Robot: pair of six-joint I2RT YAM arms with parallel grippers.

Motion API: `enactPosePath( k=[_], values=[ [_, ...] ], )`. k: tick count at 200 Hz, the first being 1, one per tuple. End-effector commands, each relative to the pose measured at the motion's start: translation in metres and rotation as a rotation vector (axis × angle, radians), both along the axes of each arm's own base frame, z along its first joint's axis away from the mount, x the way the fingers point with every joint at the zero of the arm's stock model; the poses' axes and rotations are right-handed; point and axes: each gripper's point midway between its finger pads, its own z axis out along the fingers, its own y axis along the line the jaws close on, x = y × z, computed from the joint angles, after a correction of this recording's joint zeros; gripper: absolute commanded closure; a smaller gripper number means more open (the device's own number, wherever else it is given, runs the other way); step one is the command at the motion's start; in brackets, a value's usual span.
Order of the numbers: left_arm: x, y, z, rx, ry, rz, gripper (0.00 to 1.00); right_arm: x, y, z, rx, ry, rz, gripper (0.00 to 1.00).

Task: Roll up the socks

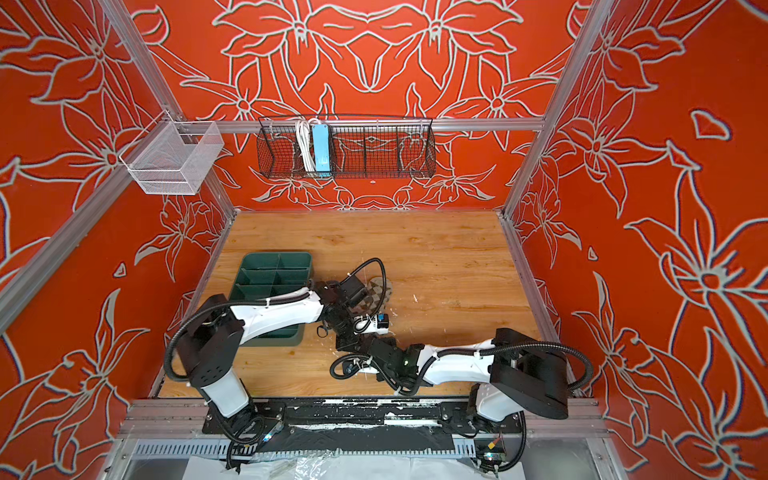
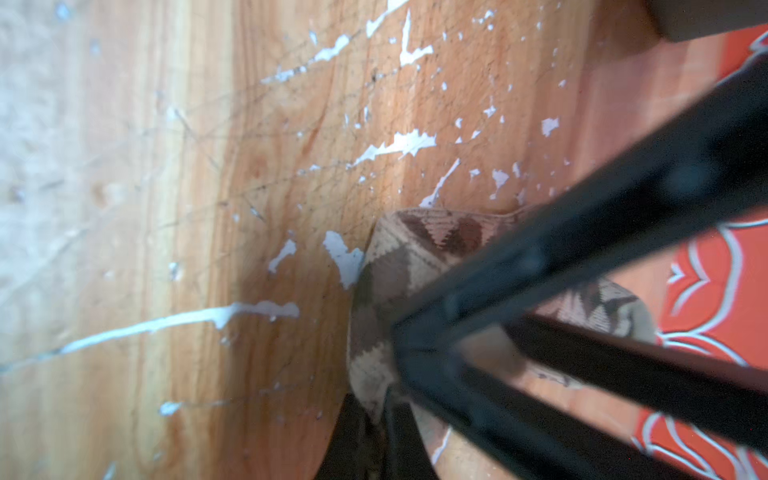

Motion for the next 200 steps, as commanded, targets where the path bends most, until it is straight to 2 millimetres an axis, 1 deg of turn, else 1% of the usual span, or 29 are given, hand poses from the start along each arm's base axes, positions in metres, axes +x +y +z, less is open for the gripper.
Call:
enactPosePath(
  k=[1,8,18,33,53,60,72,77,78,80,89,109,117,131,139,149,164,178,200],
  values=[
    [0.031,0.008,0.028,-0.034,-0.249,0.057,0.64,-0.027,-0.023,-0.019,-0.096,0.200,0.000,1.00],
    [0.041,0.012,0.038,-0.046,-0.334,0.087,0.63,-0.029,-0.024,-0.019,-0.097,0.232,0.002,1.00],
    [0.056,0.020,0.057,-0.065,-0.471,0.138,0.60,-0.031,-0.024,-0.017,-0.092,0.261,0.005,1.00],
    [0.074,0.035,0.084,-0.078,-0.660,0.201,0.60,-0.036,-0.025,-0.015,-0.091,0.328,0.014,1.00],
    [0.085,0.058,0.119,-0.083,-0.868,0.261,0.60,-0.040,-0.025,-0.008,-0.079,0.435,0.008,1.00],
    [0.084,0.066,0.129,-0.086,-0.922,0.264,0.59,-0.040,-0.024,-0.006,-0.071,0.468,-0.002,1.00],
    [0.076,0.075,0.143,-0.098,-0.981,0.237,0.60,-0.037,-0.022,-0.003,-0.067,0.510,-0.027,1.00],
    [0.070,0.077,0.146,-0.113,-0.987,0.226,0.61,-0.036,-0.022,-0.002,-0.067,0.530,-0.032,1.00],
    [0.068,0.078,0.151,-0.128,-0.995,0.228,0.61,-0.037,-0.022,-0.002,-0.069,0.535,-0.033,1.00],
    [0.065,0.079,0.153,-0.141,-0.996,0.225,0.61,-0.037,-0.021,-0.001,-0.070,0.542,-0.034,1.00],
    [0.049,0.081,0.160,-0.175,-1.029,0.134,0.60,-0.036,-0.020,-0.001,-0.077,0.574,-0.040,1.00],
    [0.007,0.081,0.162,-0.273,-1.074,-0.091,0.59,-0.037,-0.015,0.001,-0.074,0.651,-0.053,1.00],
    [-0.007,0.081,0.162,-0.310,-1.108,-0.171,0.57,-0.035,-0.012,0.003,-0.059,0.681,-0.073,1.00],
    [-0.023,0.081,0.165,-0.356,-1.149,-0.253,0.54,-0.033,-0.009,0.003,-0.049,0.739,-0.090,1.00],
    [-0.028,0.081,0.165,-0.360,-1.151,-0.274,0.54,-0.032,-0.008,0.003,-0.050,0.763,-0.100,1.00],
    [-0.033,0.082,0.160,-0.339,-1.143,-0.312,0.54,-0.031,-0.008,0.003,-0.056,0.792,-0.106,1.00],
    [-0.041,0.079,0.142,-0.274,-1.135,-0.415,0.54,-0.027,-0.007,0.001,-0.068,0.824,-0.114,1.00],
    [-0.047,0.073,0.120,-0.201,-1.142,-0.523,0.53,-0.026,-0.007,-0.002,-0.090,0.861,-0.117,1.00],
    [-0.059,0.055,0.085,-0.152,-1.140,-0.661,0.52,-0.020,-0.007,-0.006,-0.115,0.918,-0.138,1.00]
  ],
)
